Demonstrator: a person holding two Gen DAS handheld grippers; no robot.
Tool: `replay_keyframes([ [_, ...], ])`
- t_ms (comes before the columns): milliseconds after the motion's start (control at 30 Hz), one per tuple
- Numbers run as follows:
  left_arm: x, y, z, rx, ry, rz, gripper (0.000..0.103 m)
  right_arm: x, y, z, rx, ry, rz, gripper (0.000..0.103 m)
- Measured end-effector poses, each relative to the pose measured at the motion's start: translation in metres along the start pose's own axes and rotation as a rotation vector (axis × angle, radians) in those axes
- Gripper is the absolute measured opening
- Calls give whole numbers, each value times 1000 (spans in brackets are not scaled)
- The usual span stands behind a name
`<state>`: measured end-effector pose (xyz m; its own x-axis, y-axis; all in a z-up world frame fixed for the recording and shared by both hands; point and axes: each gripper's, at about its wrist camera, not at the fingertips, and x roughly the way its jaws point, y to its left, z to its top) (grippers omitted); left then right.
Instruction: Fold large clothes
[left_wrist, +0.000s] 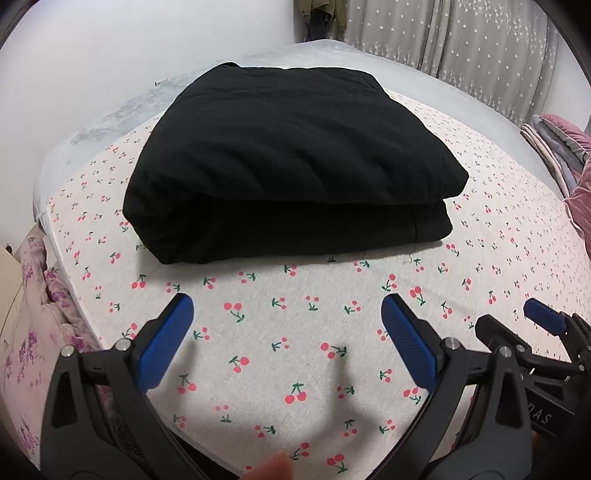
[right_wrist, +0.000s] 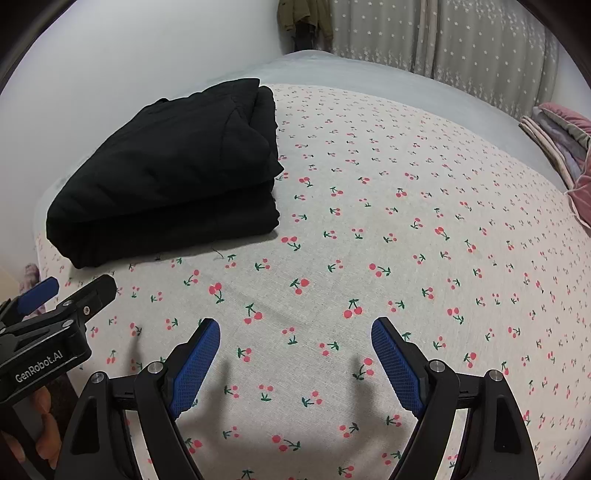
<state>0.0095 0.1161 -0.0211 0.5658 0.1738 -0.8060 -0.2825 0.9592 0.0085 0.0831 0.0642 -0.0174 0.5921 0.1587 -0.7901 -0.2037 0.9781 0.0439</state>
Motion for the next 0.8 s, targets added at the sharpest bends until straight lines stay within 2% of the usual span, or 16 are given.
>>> replay_keyframes([
  [800, -2, 0, -1, 5, -4, 1, 101, 7, 0, -1, 9, 23, 2, 85],
])
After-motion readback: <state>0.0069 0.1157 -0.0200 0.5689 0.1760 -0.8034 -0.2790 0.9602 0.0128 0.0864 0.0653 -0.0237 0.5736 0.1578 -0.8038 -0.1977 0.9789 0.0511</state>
